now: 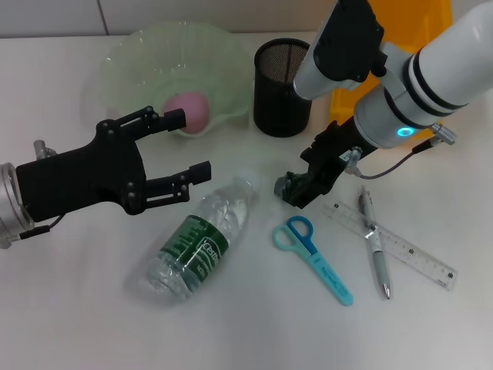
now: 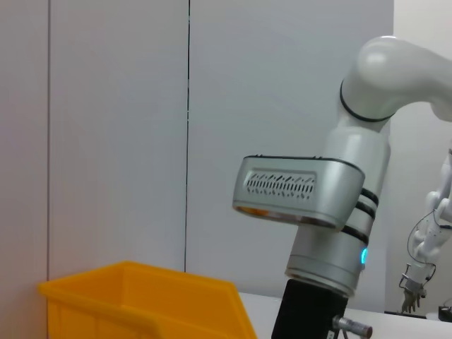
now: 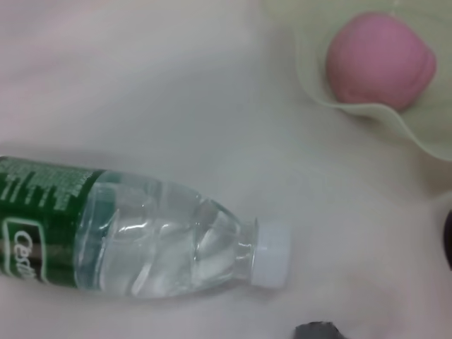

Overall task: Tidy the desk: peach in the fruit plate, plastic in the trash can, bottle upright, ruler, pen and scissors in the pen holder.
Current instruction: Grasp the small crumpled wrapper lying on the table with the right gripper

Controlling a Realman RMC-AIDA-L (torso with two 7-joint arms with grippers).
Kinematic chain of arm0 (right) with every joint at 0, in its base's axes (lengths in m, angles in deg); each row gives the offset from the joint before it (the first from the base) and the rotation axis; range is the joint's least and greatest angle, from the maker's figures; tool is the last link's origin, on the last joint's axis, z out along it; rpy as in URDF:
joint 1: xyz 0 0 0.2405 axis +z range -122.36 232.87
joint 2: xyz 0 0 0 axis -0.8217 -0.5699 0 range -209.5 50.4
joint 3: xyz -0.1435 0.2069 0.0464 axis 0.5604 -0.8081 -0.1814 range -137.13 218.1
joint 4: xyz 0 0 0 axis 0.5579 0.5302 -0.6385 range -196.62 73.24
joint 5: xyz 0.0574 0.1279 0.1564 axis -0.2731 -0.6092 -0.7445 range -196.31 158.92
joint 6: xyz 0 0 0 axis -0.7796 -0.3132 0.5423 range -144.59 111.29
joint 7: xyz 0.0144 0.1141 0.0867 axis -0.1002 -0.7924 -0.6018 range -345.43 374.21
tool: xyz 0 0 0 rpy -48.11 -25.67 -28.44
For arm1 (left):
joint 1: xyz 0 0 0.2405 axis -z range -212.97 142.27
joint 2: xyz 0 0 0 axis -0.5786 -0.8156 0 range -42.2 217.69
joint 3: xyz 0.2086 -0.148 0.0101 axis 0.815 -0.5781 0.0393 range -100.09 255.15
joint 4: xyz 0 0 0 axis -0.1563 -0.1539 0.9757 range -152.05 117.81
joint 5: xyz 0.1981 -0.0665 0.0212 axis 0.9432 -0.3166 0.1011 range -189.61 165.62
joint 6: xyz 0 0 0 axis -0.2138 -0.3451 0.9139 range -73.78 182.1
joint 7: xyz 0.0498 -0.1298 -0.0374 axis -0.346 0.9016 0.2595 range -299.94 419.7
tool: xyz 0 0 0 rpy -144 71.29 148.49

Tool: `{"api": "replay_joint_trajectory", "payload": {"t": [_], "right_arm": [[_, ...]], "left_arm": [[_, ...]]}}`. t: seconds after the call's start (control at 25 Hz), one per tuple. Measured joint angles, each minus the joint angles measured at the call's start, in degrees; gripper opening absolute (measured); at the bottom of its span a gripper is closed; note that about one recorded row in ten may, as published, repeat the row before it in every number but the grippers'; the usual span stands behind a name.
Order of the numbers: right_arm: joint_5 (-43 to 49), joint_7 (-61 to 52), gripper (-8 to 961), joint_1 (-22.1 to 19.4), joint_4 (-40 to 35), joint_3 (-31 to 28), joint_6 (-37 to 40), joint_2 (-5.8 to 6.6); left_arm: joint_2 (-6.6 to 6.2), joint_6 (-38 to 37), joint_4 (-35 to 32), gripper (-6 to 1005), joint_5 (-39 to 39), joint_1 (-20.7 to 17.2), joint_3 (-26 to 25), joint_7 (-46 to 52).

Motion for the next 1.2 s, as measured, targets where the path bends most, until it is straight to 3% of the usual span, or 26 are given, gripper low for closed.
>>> {"api": "replay_joint_trajectory", "payload": {"t": [0.72,0.92,1.2], "right_arm": [[-1.9,0.1,794,2.6,9.0,1.5,-7.5,-0.09],[-3.2,0.4,607,3.0,10.2,1.7,-8.4,-0.1],[-3.3,0.2,444,2.6,9.6,1.6,-8.3,-0.17]], "left_arm": [[0.0,0.0,0.0,826,0.0,-0.1,0.0,0.0],[0.0,0.0,0.0,826,0.0,-0.1,0.0,-0.1],[0.0,0.0,0.0,825,0.0,-0.1,0.0,-0.1]]}}
